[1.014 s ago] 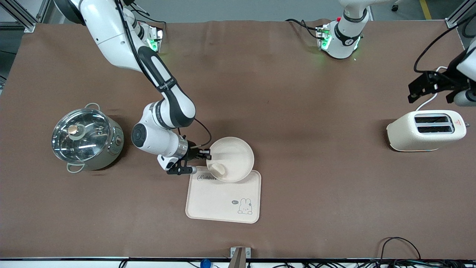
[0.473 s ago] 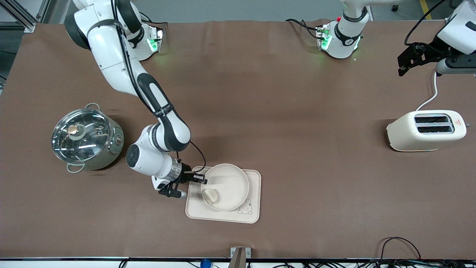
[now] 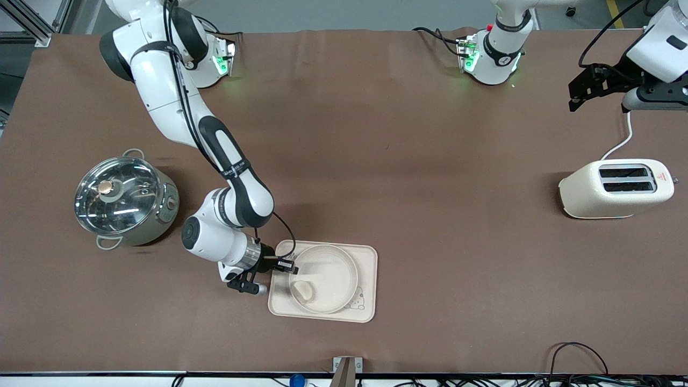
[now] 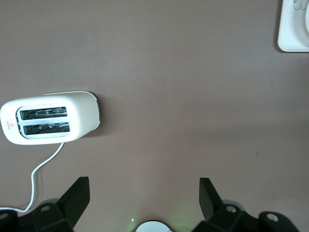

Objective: Place bun in plate and plate on tray
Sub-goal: 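Open the right gripper and withdraw it from the plate toward the pot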

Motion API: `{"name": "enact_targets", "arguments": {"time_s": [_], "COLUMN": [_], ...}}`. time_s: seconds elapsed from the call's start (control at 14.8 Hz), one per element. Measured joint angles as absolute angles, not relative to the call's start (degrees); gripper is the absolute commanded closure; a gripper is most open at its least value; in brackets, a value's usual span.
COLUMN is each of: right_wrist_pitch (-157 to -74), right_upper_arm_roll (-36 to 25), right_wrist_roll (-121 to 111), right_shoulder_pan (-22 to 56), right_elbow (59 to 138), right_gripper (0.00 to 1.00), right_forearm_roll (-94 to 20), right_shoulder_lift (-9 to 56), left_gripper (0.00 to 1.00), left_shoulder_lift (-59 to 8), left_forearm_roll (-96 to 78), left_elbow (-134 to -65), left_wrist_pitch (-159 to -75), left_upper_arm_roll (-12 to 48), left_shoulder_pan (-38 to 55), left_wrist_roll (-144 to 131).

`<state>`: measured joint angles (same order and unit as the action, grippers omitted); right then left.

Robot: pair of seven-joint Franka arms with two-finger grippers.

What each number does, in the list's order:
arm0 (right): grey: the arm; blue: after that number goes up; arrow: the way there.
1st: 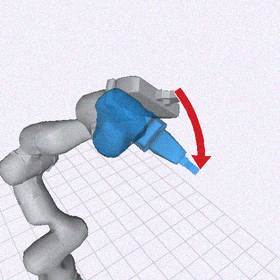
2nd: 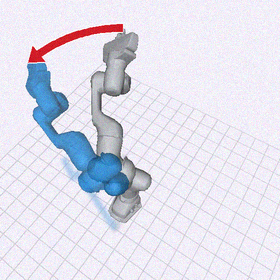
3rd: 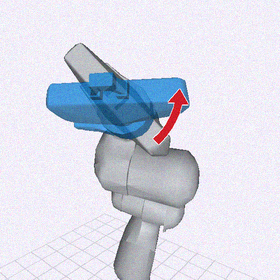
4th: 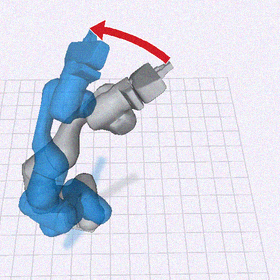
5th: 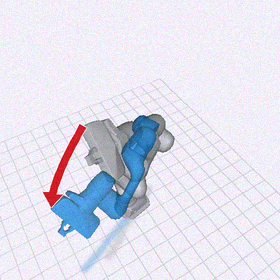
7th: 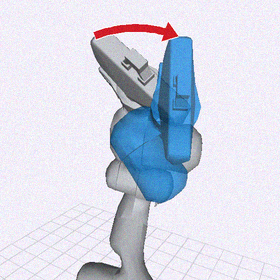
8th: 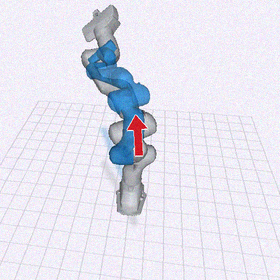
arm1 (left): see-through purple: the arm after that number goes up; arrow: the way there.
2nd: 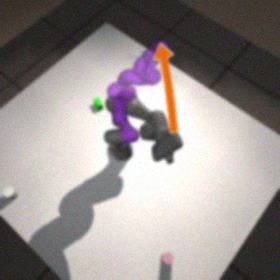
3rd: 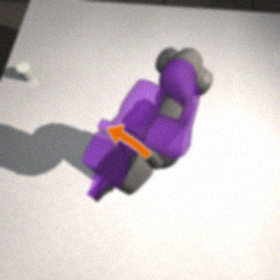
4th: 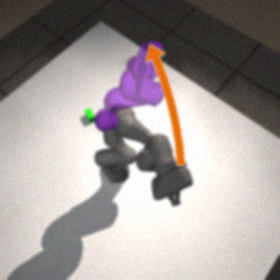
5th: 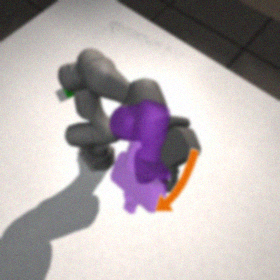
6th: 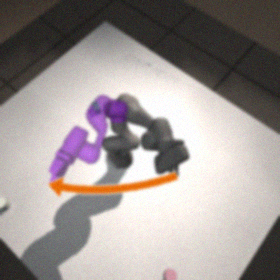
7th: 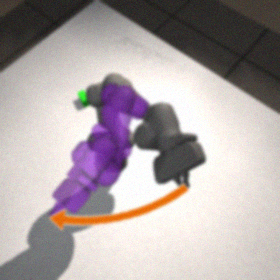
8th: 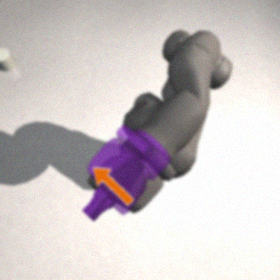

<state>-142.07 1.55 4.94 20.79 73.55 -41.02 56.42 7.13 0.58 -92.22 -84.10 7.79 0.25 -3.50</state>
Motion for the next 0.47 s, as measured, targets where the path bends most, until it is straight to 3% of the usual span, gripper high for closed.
{"name": "enact_targets", "arguments": {"time_s": [0.07, 0.14, 0.34, 0.47], "right_wrist_pitch": [-142.07, -142.07, -142.07, -142.05], "right_upper_arm_roll": [1.55, 1.55, 1.54, 1.54], "right_wrist_roll": [4.95, 4.98, 4.99, 4.99], "right_shoulder_pan": [20.75, 20.63, 20.13, 19.74], "right_elbow": [73.5, 73.41, 72.81, 72.03], "right_gripper": [0.49, 0.31, 0.11, 0.04], "right_forearm_roll": [-41.02, -41.03, -41.04, -41.04], "right_shoulder_lift": [56.44, 56.46, 56.44, 56.14], "left_gripper": [0.0, 0.0, 0.0, 0.0], "left_shoulder_lift": [7.11, 7.1, 6.93, 6.34], "left_forearm_roll": [0.55, 0.55, 0.54, 0.54], "left_elbow": [-92.23, -92.23, -92.24, -92.19], "left_wrist_pitch": [-84.1, -84.1, -84.23, -84.79], "left_upper_arm_roll": [7.79, 7.79, 7.79, 7.79], "left_shoulder_pan": [0.25, 0.25, 0.23, 0.2], "left_wrist_roll": [-3.5, -3.5, -3.5, -3.5]}}
